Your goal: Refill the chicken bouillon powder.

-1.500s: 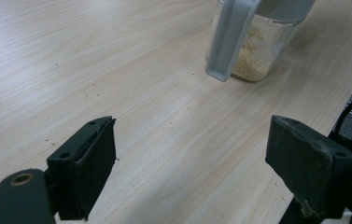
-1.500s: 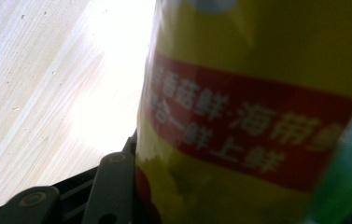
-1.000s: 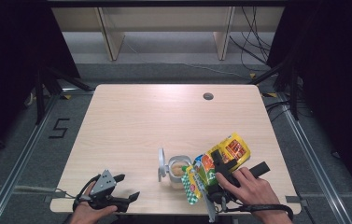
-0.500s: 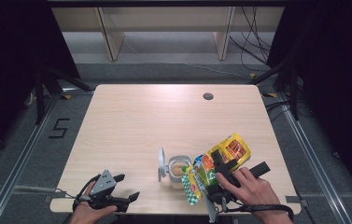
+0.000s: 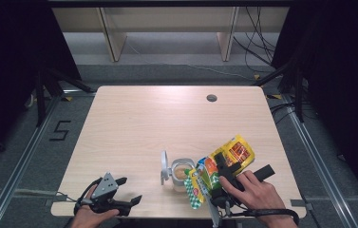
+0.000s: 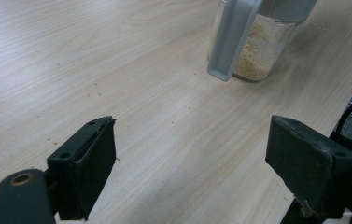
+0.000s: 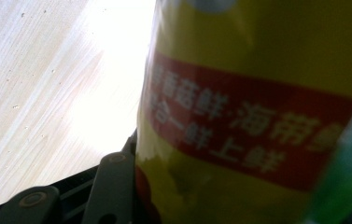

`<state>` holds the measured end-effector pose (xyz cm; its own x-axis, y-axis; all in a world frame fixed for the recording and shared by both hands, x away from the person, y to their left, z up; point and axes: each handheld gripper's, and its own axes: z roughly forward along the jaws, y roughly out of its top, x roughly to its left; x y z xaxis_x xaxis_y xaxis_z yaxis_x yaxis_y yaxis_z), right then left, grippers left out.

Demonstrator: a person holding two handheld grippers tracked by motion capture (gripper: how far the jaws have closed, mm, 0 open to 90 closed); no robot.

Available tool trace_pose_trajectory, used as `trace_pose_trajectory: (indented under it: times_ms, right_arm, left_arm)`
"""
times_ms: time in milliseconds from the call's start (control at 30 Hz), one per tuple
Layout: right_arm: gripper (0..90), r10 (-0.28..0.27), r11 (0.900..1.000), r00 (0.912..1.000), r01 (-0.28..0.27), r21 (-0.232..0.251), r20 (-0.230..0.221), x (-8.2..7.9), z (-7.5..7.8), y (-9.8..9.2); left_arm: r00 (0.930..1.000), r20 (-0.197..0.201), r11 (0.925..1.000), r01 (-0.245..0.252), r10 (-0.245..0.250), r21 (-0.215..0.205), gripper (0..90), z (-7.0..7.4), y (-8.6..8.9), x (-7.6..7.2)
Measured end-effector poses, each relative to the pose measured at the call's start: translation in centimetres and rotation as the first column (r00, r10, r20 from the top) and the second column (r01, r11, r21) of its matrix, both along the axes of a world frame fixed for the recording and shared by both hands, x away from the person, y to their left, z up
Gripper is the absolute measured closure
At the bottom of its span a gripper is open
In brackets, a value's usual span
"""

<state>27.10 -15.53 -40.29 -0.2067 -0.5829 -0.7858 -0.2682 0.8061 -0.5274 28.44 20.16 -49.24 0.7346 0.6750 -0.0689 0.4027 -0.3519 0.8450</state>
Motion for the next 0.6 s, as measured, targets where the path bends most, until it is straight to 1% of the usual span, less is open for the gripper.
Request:
trace_pose_trajectory:
  times_ms: [67,100,133,233,267,400,433,467,533,567,600]
  right_arm:
    - [58.2,0.001,1.0,1.0,-0.001,-0.001,0.001,0.0,0.04,-0.01]
    - [58.2,0.022,1.0,0.9997,-0.022,-0.022,0.004,0.17,0.18,-0.01]
    - [58.2,-0.003,1.0,1.0,0.003,0.003,0.001,0.01,0.03,-0.08]
    - [58.2,0.002,1.0,1.0,-0.002,-0.006,0.003,0.03,0.06,-0.07]
    - [58.2,0.001,1.0,1.0,-0.001,-0.005,0.004,0.04,0.06,-0.09]
    - [58.2,-0.002,1.0,1.0,0.002,-0.001,0.005,0.03,0.08,-0.14]
    - [58.2,0.003,1.0,0.9999,-0.003,0.0,0.012,0.02,0.07,-0.16]
    - [58.2,-0.002,1.0,1.0,0.002,0.0,0.003,0.03,0.08,-0.15]
    - [58.2,0.002,1.0,0.9999,-0.002,0.003,0.01,0.03,0.09,-0.19]
    - [58.2,-0.003,1.0,1.0,0.003,0.003,-0.002,0.04,0.15,-0.19]
    - [58.2,-0.004,1.0,1.0,0.004,0.003,0.001,0.03,0.16,-0.21]
  left_arm:
    - [1.0,0.001,1.0,0.0,0.0,0.0,15.4,0.0,0.0,-0.01]
    - [1.0,0.001,1.0,0.001,-0.001,0.0,15.4,0.0,0.0,-0.01]
    - [1.0,0.001,1.0,0.001,-0.001,0.0,15.5,0.01,0.0,-0.01]
    - [1.0,0.001,1.0,-0.001,0.001,-0.001,15.4,0.0,0.01,-0.01]
    - [1.0,-0.003,1.0,-0.002,0.002,0.004,15.4,0.04,0.03,-0.03]
    - [1.0,0.001,1.0,-0.001,0.001,-0.001,15.4,0.01,0.01,-0.01]
    - [1.0,0.001,1.0,-0.001,0.001,-0.001,15.4,0.01,0.0,-0.01]
    - [1.0,0.001,1.0,0.0,0.0,-0.001,15.4,0.01,0.0,-0.01]
    - [1.0,0.001,1.0,-0.001,0.001,-0.002,15.4,0.01,0.0,-0.02]
    - [1.0,-0.001,1.0,-0.002,0.002,0.002,15.4,0.04,0.02,-0.03]
    - [1.0,-0.001,1.0,-0.003,0.003,0.002,15.4,0.05,0.03,-0.02]
